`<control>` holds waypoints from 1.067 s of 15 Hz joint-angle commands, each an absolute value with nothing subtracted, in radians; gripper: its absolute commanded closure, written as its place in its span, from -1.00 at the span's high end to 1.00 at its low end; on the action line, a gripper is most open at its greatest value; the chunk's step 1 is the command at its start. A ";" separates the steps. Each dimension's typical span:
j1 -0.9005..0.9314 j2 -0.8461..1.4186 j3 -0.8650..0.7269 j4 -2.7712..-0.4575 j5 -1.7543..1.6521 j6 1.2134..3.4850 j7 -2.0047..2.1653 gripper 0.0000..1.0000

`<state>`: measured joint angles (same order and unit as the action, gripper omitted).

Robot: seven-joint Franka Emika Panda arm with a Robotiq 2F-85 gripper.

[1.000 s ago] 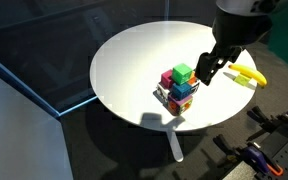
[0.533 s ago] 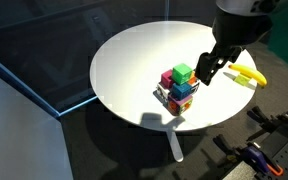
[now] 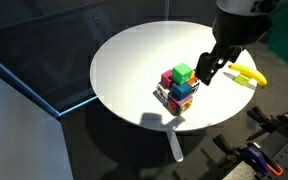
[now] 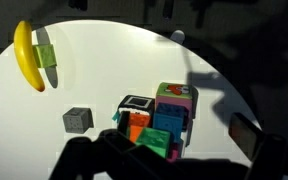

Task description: Put the green block on the grey block

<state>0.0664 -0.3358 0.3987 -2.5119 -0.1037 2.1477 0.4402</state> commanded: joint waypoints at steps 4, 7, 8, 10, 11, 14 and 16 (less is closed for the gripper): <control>0.101 -0.331 0.365 -2.510 -0.117 2.145 0.451 1.00; 0.101 -0.331 0.365 -2.510 -0.117 2.145 0.451 1.00; 0.101 -0.331 0.365 -2.510 -0.117 2.145 0.451 1.00; 0.101 -0.331 0.365 -2.510 -0.117 2.145 0.451 1.00; 0.101 -0.331 0.365 -2.510 -0.117 2.145 0.451 1.00; 0.107 -0.330 0.350 -2.509 -0.105 2.149 0.443 1.00; 0.111 -0.329 0.332 -2.508 -0.100 2.151 0.438 1.00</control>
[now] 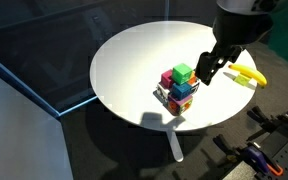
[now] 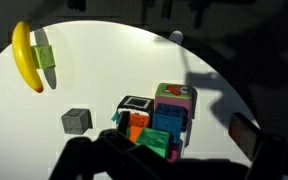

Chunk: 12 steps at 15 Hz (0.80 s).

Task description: Put the green block on the grey block

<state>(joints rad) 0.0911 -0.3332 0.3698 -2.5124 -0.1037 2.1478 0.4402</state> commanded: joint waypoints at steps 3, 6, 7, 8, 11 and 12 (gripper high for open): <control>0.110 -0.331 0.303 -2.508 -0.093 2.156 0.432 1.00; 0.106 -0.324 0.268 -2.507 -0.071 2.172 0.420 1.00; 0.106 -0.322 0.256 -2.508 -0.060 2.185 0.416 1.00; 0.106 -0.319 0.245 -2.510 -0.046 2.200 0.410 1.00; 0.105 -0.297 0.213 -2.514 0.008 2.261 0.390 1.00; 0.104 -0.288 0.205 -2.514 0.024 2.279 0.387 1.00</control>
<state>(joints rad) 0.0973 -0.3096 0.2384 -2.5130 -0.0264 2.2279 0.4219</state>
